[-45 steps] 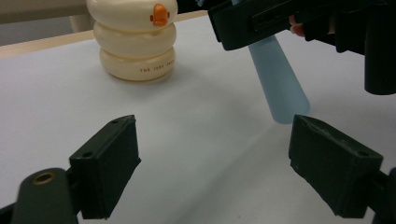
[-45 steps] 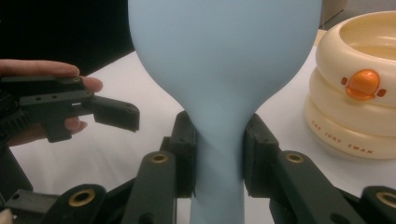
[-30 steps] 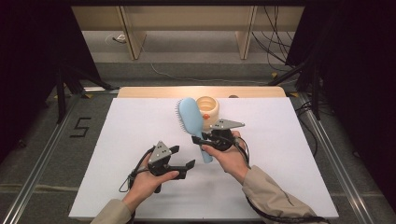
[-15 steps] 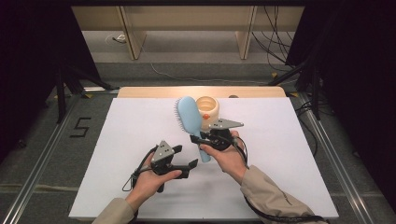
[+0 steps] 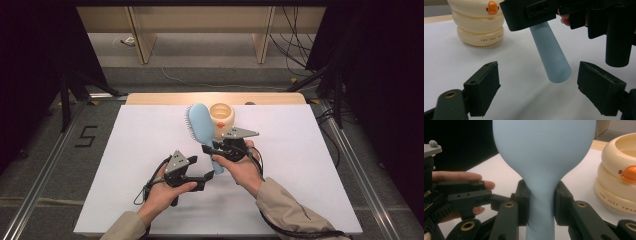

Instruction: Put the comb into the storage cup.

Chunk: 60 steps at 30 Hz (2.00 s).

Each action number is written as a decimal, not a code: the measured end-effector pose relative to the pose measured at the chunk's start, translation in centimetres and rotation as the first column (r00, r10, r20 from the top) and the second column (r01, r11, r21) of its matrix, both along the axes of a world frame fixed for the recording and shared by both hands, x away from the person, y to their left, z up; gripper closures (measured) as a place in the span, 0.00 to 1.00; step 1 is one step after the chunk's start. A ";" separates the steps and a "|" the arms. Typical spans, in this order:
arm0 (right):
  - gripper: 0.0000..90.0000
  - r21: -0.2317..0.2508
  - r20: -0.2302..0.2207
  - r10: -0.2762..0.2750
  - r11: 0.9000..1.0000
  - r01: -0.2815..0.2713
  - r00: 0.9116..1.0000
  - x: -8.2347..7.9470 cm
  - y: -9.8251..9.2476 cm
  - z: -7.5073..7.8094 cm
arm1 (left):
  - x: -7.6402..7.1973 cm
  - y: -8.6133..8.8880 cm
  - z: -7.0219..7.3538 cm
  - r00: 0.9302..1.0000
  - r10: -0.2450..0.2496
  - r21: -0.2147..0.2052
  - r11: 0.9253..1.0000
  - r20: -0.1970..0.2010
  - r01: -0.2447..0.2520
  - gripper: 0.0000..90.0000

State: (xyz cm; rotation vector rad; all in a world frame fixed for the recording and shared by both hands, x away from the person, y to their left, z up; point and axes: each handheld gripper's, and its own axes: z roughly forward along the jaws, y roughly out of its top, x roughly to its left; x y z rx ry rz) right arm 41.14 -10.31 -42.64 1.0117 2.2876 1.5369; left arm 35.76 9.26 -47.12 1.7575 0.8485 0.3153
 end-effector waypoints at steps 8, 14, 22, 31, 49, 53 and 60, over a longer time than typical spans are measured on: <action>0.78 0.000 -0.002 -0.002 1.000 0.002 1.000 -0.1 0.2 0.0 | 0.1 -0.4 -0.1 1.000 -0.004 -0.008 1.000 -0.009 0.004 0.20; 0.78 0.001 0.001 -0.002 1.000 0.002 1.000 -0.1 0.2 0.0 | 0.2 -0.8 -0.2 1.000 -0.006 -0.011 1.000 -0.015 0.006 0.20; 0.78 0.001 0.003 -0.002 1.000 0.002 1.000 -0.1 0.4 0.0 | 0.5 -1.2 -0.3 0.999 -0.003 -0.036 0.999 -0.035 0.002 0.22; 0.78 0.000 0.008 -0.002 1.000 0.002 1.000 -0.1 0.5 0.0 | 0.7 -1.4 -0.5 0.998 0.001 -0.063 0.998 -0.058 -0.004 0.25; 0.78 0.000 0.007 -0.001 1.000 0.001 1.000 -0.1 0.6 -0.1 | 1.0 -1.9 -0.7 0.997 0.003 -0.084 0.996 -0.072 -0.009 0.33; 0.78 0.000 0.008 -0.001 1.000 0.001 1.000 -0.1 0.6 -0.1 | 1.0 -2.0 -0.7 0.998 0.001 -0.087 0.996 -0.069 -0.007 0.36; 0.78 -0.003 0.010 0.000 1.000 0.001 1.000 -0.1 0.6 -0.2 | 1.0 -2.1 -0.7 0.998 0.002 -0.097 0.995 -0.069 -0.008 0.41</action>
